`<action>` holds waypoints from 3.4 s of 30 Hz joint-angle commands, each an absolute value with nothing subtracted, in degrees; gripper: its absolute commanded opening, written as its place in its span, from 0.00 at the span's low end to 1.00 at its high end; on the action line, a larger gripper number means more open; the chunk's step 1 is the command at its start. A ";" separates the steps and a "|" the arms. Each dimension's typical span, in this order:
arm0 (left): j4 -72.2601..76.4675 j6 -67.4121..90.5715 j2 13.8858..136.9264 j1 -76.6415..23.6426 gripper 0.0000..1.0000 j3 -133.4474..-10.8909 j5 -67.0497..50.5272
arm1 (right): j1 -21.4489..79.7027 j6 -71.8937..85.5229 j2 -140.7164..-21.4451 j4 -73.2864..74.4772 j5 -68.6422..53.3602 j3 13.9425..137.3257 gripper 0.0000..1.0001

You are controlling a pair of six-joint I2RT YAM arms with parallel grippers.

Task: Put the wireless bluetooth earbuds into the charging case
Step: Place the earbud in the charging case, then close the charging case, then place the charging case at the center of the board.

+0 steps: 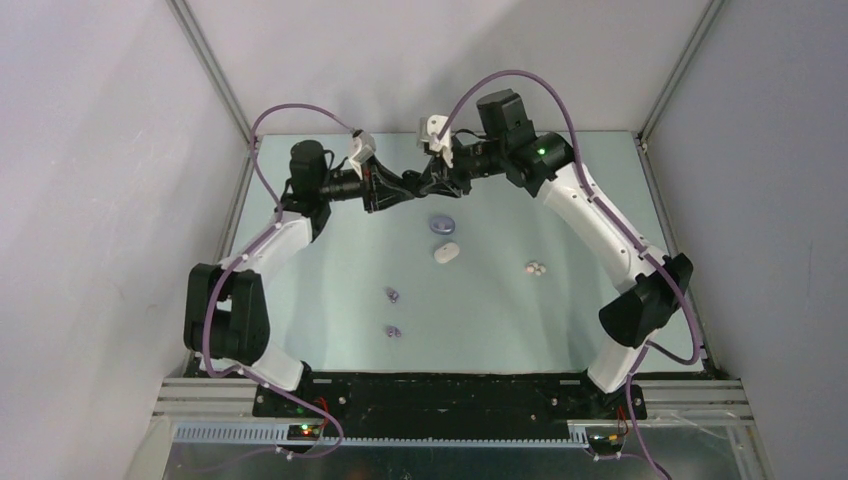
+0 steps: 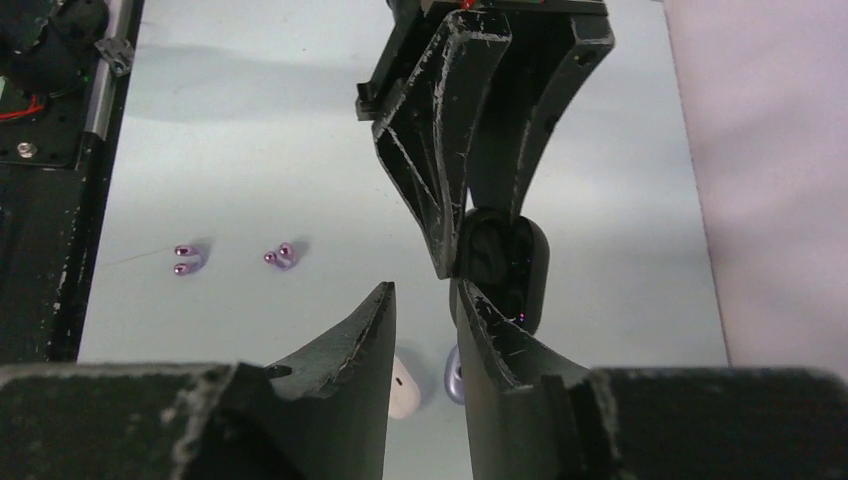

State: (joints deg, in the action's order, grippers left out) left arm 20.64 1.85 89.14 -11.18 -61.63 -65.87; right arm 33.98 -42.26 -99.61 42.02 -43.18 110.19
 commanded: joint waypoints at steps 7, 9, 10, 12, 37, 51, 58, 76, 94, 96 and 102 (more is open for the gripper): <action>7.59 -16.67 83.70 -11.49 0.00 -62.46 -66.74 | 35.69 -45.98 -101.45 39.89 -40.83 110.80 0.26; 5.05 -19.30 83.52 -11.65 0.00 -62.94 -66.54 | 35.95 -46.22 -102.03 39.67 -40.38 111.09 0.25; 3.44 -20.73 83.46 -11.68 0.00 -63.11 -66.45 | 36.04 -46.31 -102.39 39.61 -40.29 111.20 0.25; 2.14 -21.75 83.45 -11.77 0.00 -63.60 -66.39 | 36.18 -46.65 -102.86 39.64 -40.44 111.40 0.23; -5.83 -28.38 82.77 -12.19 0.00 -65.81 -65.66 | 39.15 -53.12 -106.08 41.66 -35.29 111.83 0.25; -7.37 -30.04 82.88 -12.38 0.00 -66.61 -65.21 | 39.36 -50.23 -108.45 41.52 -35.85 114.03 0.04; -7.43 -29.59 82.97 -12.35 0.00 -66.53 -64.62 | 39.58 -49.09 -108.37 42.06 -35.55 114.58 0.08; -7.51 -27.34 84.91 -12.48 0.00 -68.65 -61.71 | 31.68 -41.81 -103.85 35.38 -44.48 107.04 0.91; -21.35 13.57 104.55 -6.62 0.04 -76.69 -42.83 | 27.10 -46.58 -102.72 40.59 -42.11 94.17 0.78; -22.52 14.74 107.26 -6.08 0.05 -78.05 -41.37 | 26.85 -49.53 -103.58 43.35 -40.90 93.56 0.74; -23.73 15.75 113.12 -5.79 0.16 -79.29 -39.99 | 26.89 -61.46 -107.29 52.17 -38.36 93.64 0.48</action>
State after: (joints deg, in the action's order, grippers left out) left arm -21.91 12.19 111.22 -5.74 -76.34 -41.80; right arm 26.57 -51.66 -105.71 46.13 -40.14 93.25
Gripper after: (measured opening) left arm 0.328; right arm 0.548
